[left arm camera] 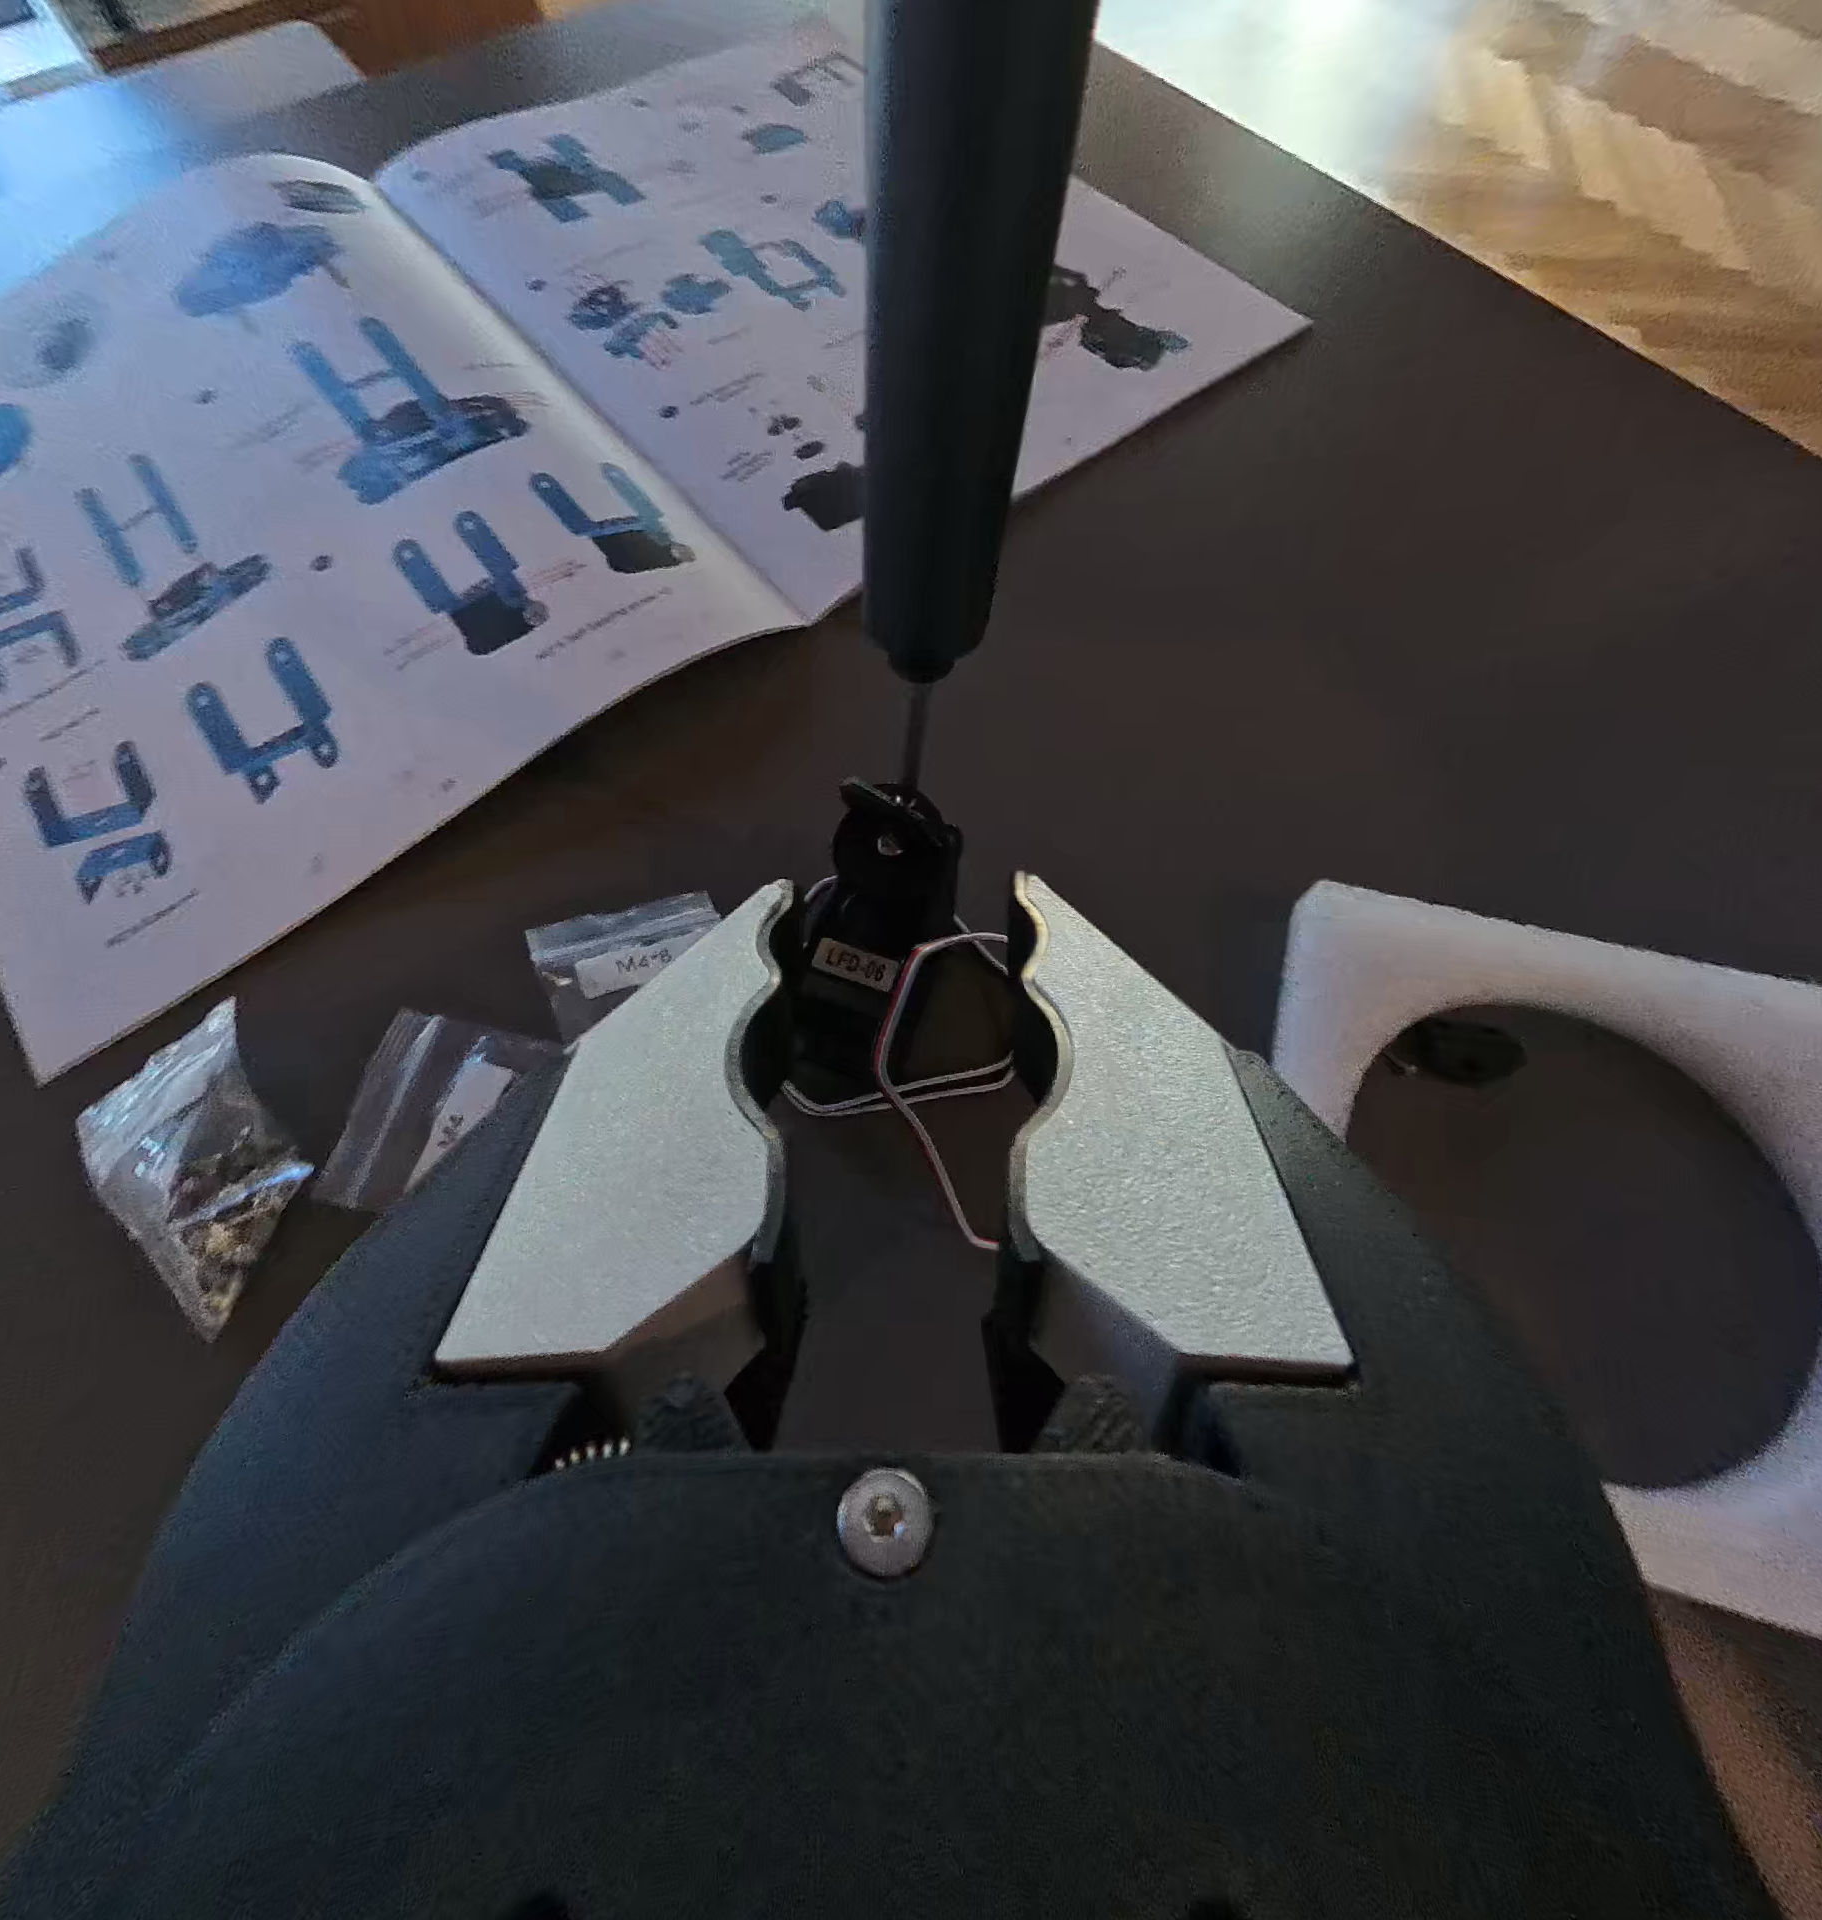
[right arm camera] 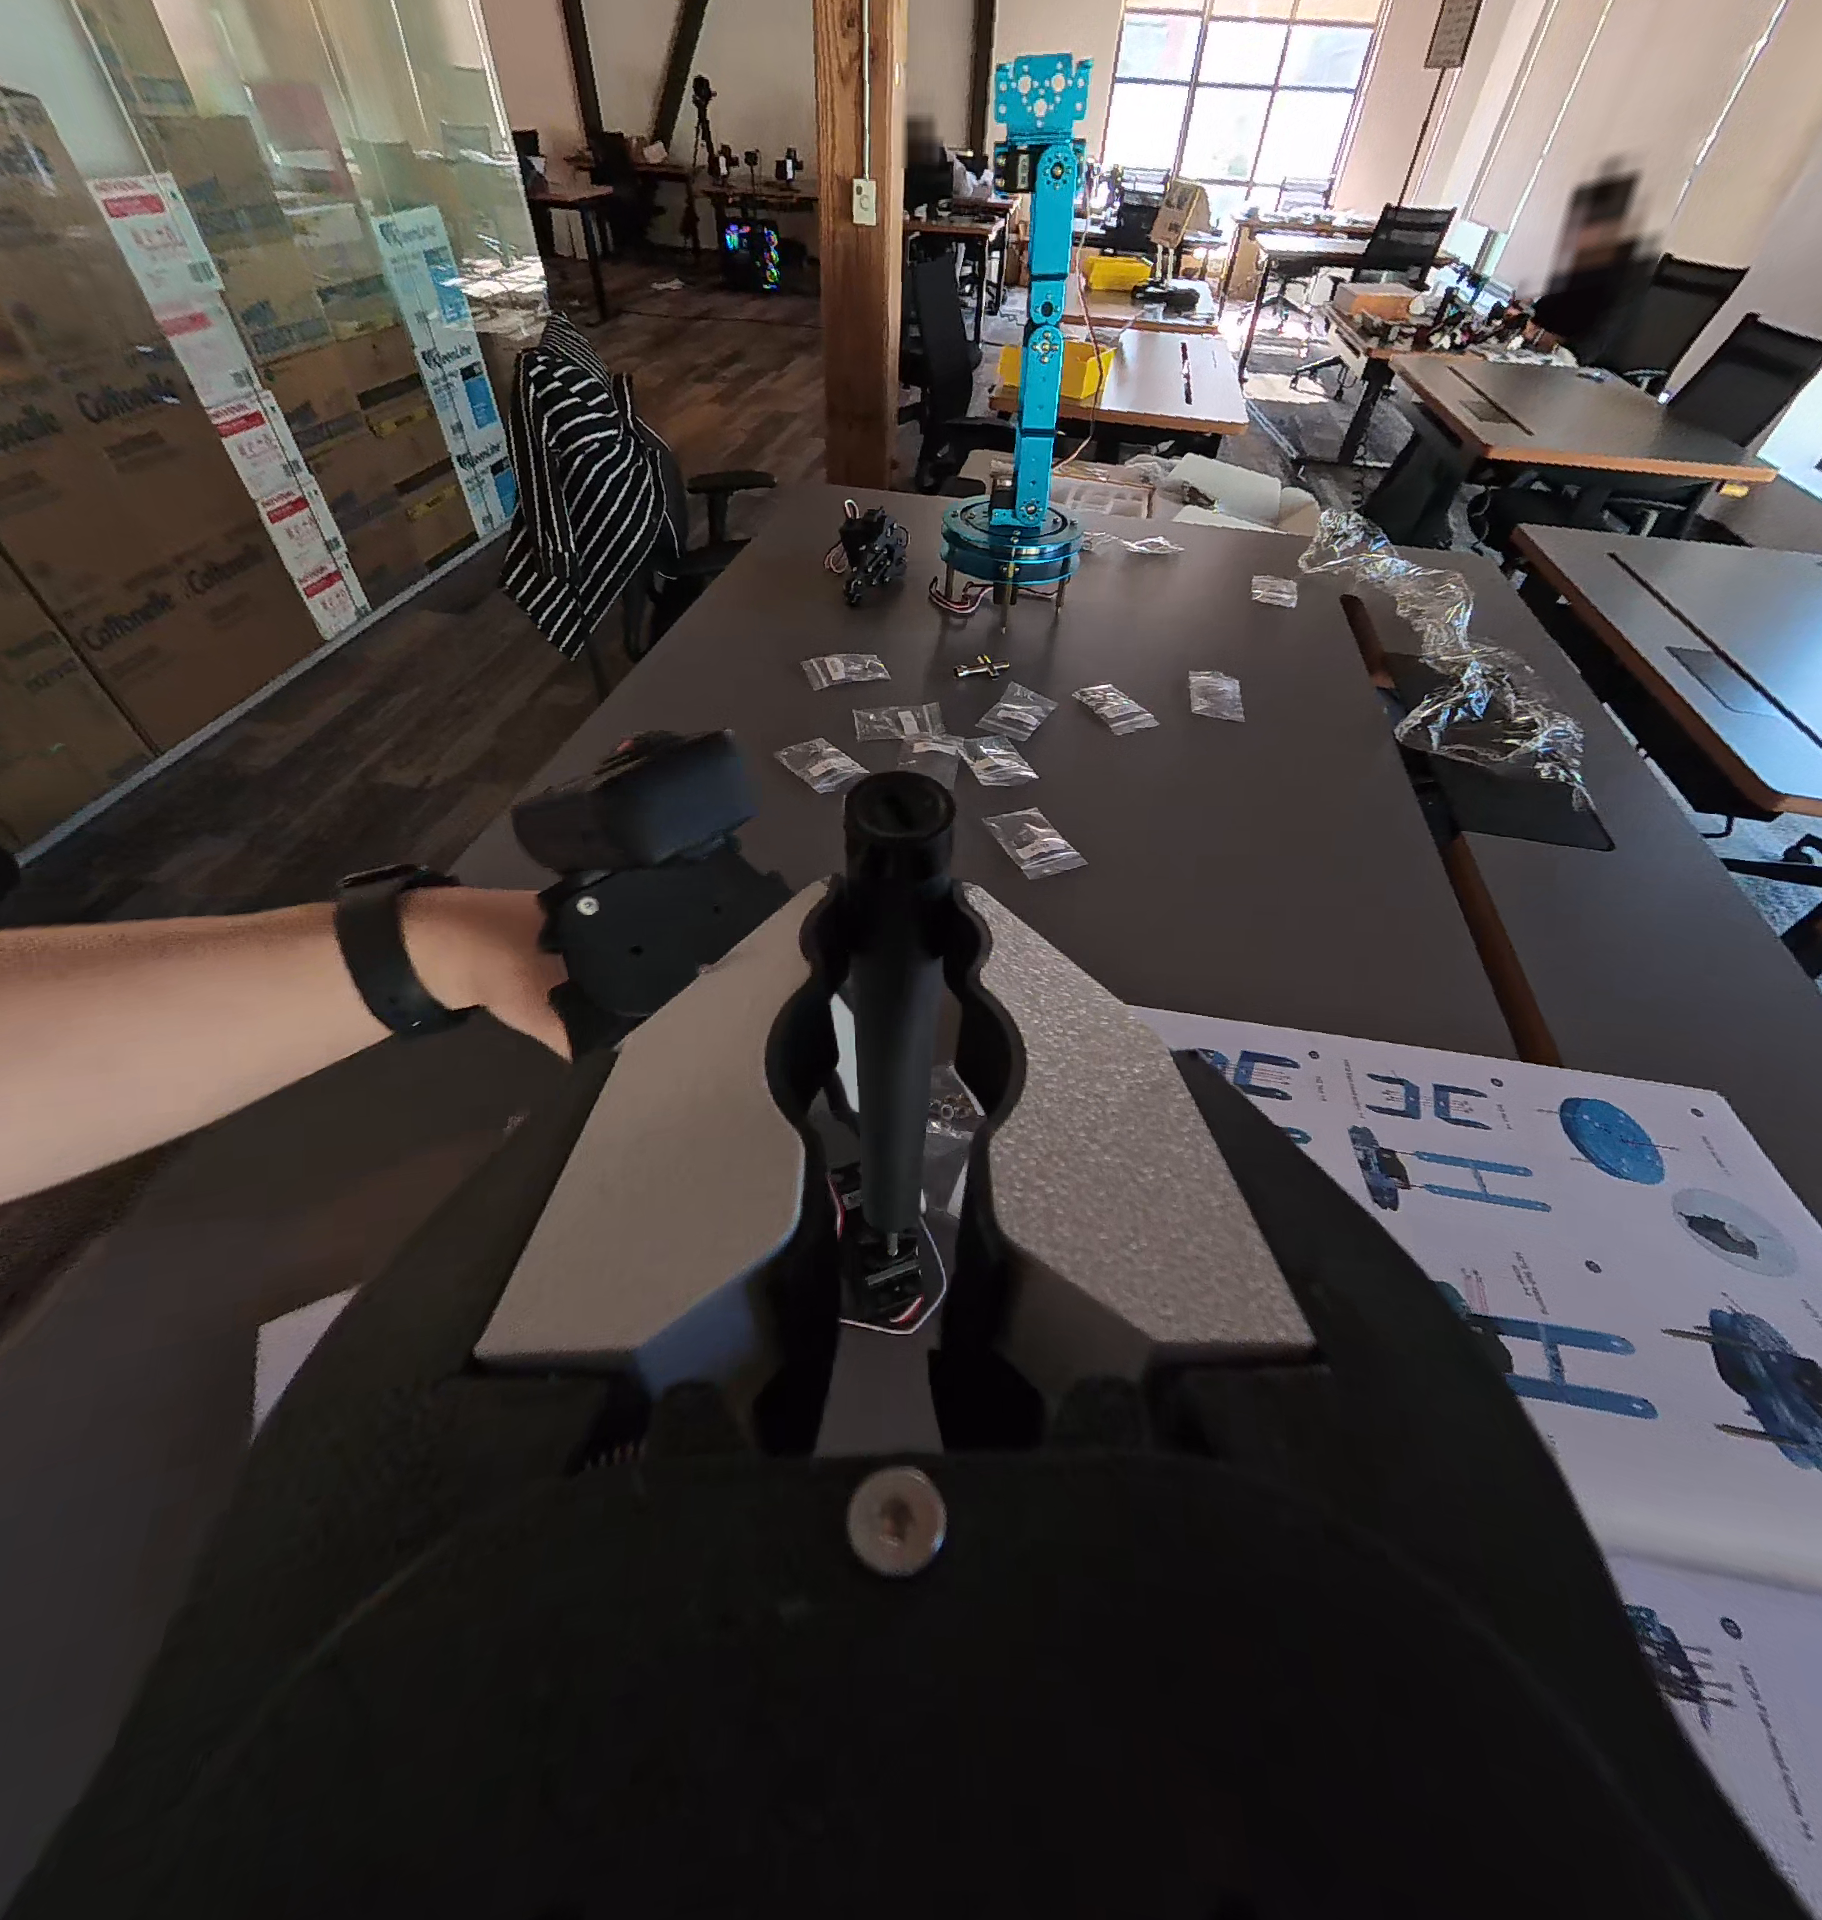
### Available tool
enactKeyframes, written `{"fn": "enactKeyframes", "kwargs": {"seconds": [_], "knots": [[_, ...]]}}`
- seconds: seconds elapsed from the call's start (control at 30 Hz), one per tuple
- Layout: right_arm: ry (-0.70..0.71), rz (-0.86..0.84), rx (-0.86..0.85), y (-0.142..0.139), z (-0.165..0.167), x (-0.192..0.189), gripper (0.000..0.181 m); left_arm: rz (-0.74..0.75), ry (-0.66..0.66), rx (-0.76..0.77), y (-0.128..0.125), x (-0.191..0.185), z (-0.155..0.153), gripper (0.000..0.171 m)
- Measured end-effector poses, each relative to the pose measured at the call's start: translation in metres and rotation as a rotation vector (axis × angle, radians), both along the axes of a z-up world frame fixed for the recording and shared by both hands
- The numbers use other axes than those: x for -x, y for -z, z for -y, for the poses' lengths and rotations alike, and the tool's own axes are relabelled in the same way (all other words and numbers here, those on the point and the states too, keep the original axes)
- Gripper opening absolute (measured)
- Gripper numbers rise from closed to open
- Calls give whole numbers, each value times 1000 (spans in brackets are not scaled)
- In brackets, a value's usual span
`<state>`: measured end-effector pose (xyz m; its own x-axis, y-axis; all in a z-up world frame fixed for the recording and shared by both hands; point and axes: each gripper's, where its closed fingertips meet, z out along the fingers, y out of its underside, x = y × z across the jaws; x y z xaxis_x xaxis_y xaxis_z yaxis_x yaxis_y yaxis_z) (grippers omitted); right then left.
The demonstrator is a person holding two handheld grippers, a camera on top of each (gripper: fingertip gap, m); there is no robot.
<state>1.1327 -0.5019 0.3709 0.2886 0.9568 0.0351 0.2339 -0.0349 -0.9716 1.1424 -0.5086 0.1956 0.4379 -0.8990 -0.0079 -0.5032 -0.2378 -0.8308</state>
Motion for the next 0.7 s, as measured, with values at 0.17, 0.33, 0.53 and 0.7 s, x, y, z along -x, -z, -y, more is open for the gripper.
{"fn": "enactKeyframes", "kwargs": {"seconds": [0.17,0.33,0.53,0.7], "knots": [[-5,-6,3,0,-1,-1,16,-100,66,76,16,5,-1,31],[-8,-8,-5,0,-2,-1,16,-145,-54,63,23,8,-4,27],[7,-14,-21,-1,-5,-3,16,-89,-335,62,22,7,-2,26],[9,-24,-33,-1,-4,-5,16,-26,-637,164,23,7,0,27]]}}
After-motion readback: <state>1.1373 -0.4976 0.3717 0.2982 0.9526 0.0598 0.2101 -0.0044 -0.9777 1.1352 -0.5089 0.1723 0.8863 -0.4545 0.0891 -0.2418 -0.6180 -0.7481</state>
